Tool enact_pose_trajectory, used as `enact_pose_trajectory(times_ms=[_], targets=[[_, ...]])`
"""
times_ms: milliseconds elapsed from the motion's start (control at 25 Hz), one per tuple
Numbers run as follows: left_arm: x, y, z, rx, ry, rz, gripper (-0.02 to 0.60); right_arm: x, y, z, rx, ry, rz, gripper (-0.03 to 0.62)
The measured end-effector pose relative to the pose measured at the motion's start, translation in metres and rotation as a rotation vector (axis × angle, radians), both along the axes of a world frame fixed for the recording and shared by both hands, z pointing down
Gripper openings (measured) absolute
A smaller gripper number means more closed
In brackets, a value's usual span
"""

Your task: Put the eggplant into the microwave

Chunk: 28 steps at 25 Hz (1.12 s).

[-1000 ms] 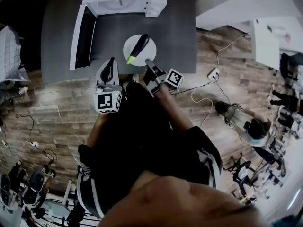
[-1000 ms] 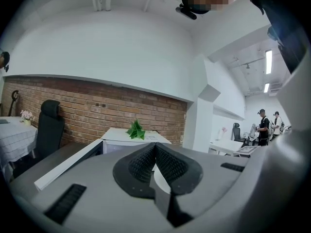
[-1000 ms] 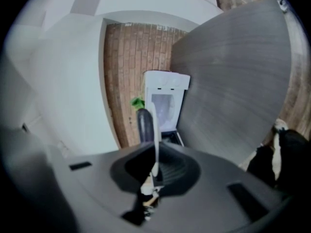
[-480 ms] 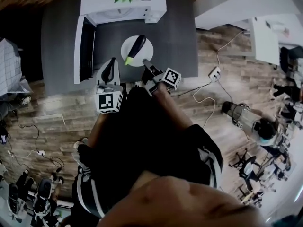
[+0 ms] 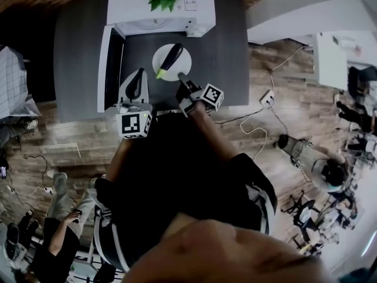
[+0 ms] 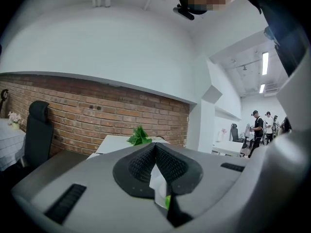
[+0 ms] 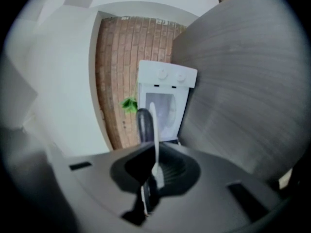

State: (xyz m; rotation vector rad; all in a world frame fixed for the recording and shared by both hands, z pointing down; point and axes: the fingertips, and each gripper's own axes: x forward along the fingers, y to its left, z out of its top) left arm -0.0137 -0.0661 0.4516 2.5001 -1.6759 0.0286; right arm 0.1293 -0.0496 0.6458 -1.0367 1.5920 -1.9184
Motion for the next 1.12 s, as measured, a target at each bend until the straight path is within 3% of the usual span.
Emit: enact_pose_trajectory(times_ms=[1120], targets=[[-0.018, -0.052, -0.002, -0.006, 0.058, 0.020, 0.035, -0.027, -0.088, 0.053, -0.025, 0.031, 0.054, 0.040]])
